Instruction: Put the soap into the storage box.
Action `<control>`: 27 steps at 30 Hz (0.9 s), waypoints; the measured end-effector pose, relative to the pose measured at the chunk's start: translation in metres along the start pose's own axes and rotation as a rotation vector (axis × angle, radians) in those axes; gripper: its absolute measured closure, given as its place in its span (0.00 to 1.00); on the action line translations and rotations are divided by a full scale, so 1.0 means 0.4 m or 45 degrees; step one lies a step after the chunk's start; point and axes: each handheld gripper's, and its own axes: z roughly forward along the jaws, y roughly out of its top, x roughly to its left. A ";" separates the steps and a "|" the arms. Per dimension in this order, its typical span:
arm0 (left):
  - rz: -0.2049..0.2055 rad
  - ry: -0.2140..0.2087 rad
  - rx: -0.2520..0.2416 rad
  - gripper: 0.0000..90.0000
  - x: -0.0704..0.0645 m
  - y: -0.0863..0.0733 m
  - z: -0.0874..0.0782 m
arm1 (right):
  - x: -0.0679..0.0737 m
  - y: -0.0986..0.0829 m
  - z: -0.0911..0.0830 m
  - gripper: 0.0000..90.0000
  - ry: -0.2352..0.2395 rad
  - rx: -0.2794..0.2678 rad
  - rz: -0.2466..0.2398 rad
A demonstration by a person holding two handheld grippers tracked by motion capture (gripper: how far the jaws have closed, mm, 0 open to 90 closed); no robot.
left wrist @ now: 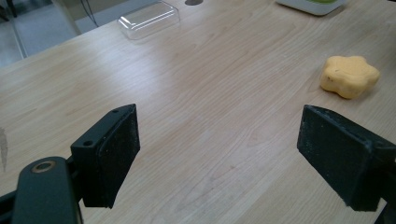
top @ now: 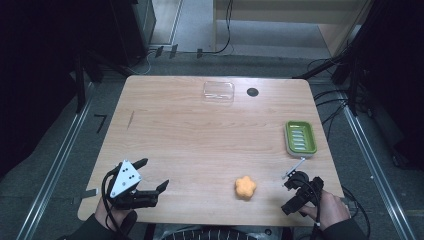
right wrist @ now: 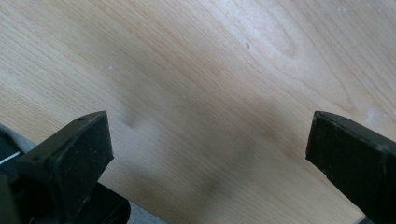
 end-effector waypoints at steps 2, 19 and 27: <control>0.007 -0.003 0.007 0.15 -0.001 0.001 0.000 | 0.004 0.002 0.001 0.00 -0.001 0.006 -0.009; -0.002 -0.004 0.027 0.15 -0.003 0.006 0.008 | 0.019 0.019 0.005 0.00 -0.007 -0.022 -0.073; -0.014 0.001 0.020 0.15 0.001 0.001 0.000 | 0.033 0.045 -0.012 0.00 -0.015 -0.063 -0.118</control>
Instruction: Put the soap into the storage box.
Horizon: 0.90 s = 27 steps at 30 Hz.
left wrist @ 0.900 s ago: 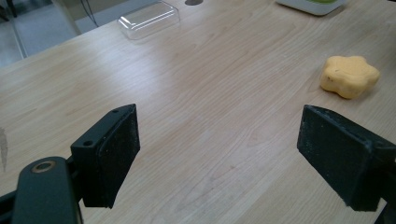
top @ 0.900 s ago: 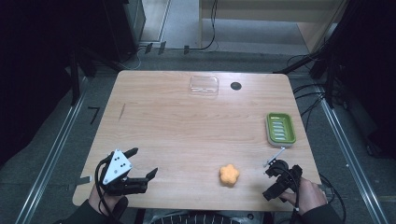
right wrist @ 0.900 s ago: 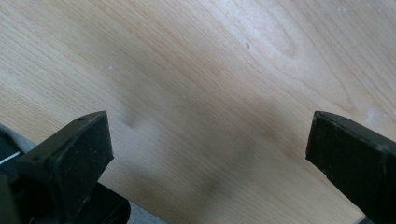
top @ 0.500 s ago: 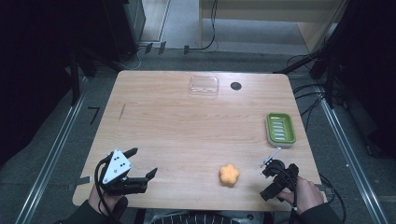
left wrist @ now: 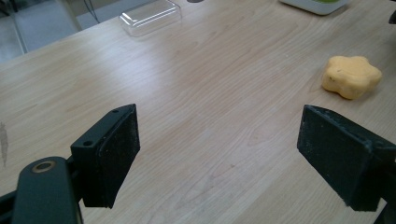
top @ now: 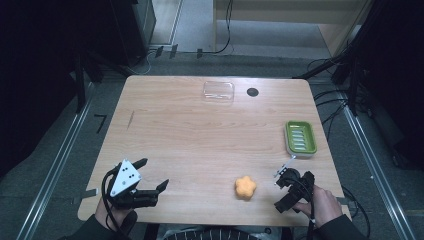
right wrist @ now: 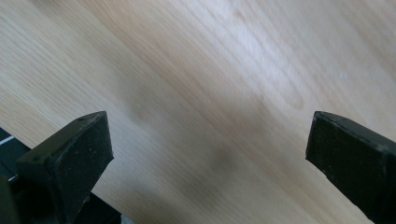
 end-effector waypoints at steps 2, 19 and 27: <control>0.002 -0.004 0.001 0.15 0.001 -0.002 -0.001 | 0.005 0.009 -0.001 0.00 -0.002 -0.003 -0.016; -0.010 0.005 -0.011 0.15 0.006 -0.006 -0.005 | 0.076 0.082 -0.015 0.00 0.016 -0.046 -0.150; -0.011 0.007 -0.016 0.15 0.006 -0.006 -0.006 | 0.112 0.124 -0.012 0.00 0.020 -0.031 -0.227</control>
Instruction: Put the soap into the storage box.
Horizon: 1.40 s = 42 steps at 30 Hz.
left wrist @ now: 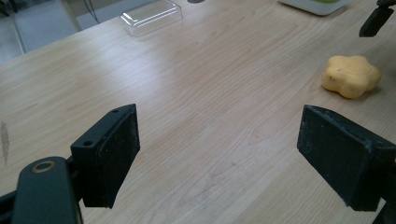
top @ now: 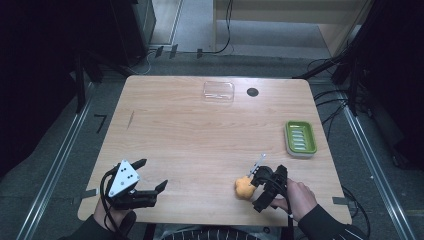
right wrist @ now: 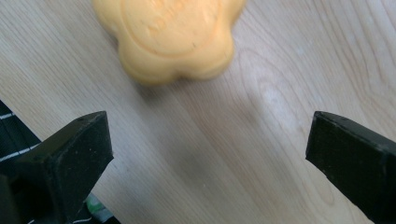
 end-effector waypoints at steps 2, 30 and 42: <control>-0.005 0.002 -0.003 0.15 0.000 0.000 -0.002 | 0.005 0.011 -0.001 0.00 -0.002 0.001 -0.008; 0.011 -0.003 -0.007 0.15 -0.004 0.002 0.000 | 0.033 0.120 0.038 0.00 0.024 0.024 -0.124; 0.010 -0.005 -0.006 0.15 -0.003 0.001 0.000 | 0.023 0.143 0.057 0.01 0.060 0.067 -0.115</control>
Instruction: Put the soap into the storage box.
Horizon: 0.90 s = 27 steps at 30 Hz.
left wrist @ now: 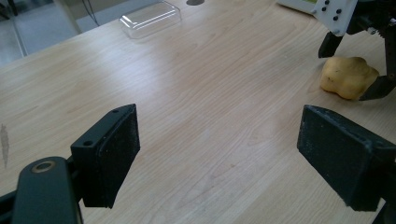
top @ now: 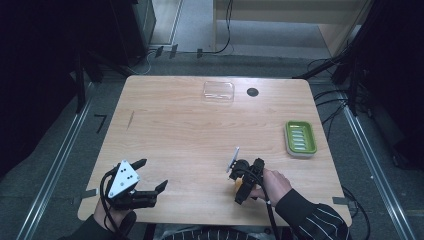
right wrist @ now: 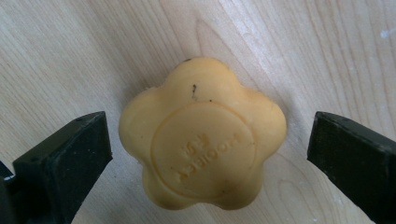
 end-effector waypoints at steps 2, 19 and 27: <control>0.000 -0.001 0.000 0.15 0.000 0.000 0.000 | 0.001 0.001 0.001 0.04 0.000 0.012 -0.003; -0.001 -0.001 0.000 0.15 0.000 0.000 0.000 | 0.008 0.003 0.001 0.22 -0.011 -0.001 0.005; 0.000 0.000 -0.003 0.15 0.000 0.000 0.000 | 0.010 0.003 0.005 0.27 0.001 0.003 -0.007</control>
